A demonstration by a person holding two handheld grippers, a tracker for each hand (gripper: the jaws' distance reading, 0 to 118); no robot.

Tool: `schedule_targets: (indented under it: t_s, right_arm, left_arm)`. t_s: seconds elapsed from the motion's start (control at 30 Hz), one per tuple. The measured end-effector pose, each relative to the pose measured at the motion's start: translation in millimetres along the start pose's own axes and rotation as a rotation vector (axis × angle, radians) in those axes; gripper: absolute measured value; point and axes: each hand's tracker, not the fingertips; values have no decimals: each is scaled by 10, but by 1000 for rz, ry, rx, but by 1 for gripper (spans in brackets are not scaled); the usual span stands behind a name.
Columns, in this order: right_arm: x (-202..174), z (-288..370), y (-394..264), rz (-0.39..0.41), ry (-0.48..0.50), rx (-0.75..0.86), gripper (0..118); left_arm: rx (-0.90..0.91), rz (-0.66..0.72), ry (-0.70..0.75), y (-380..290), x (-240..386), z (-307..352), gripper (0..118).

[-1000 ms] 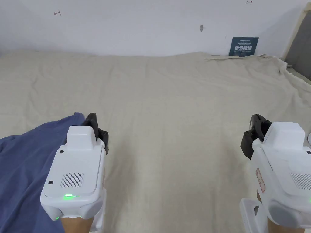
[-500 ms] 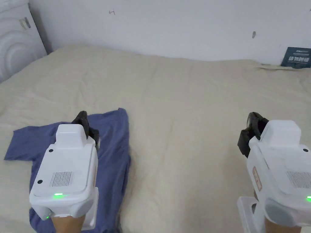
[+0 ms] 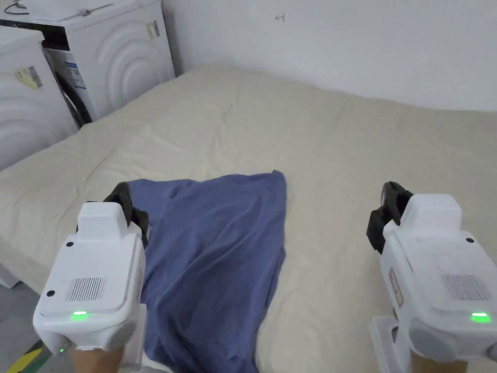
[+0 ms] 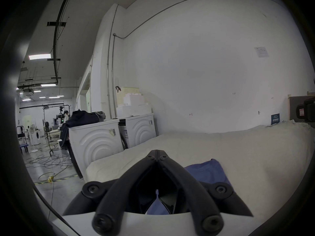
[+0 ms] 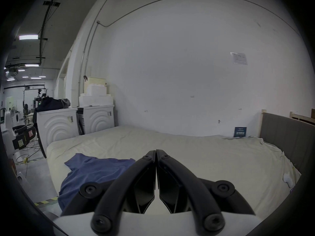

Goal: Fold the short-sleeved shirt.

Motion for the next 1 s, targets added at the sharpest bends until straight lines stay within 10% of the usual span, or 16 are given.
schedule_targets:
  t_s: [0.67, 1.0]
  right_arm:
    - [-124, -96, -21, 7, 33, -19, 0]
    - [87, -294, -153, 16, -12, -52, 0]
  left_arm:
    - [-93, 1, -29, -88, -81, -207, 0]
    - [-568, 60, -268, -332, 336, -1313, 10]
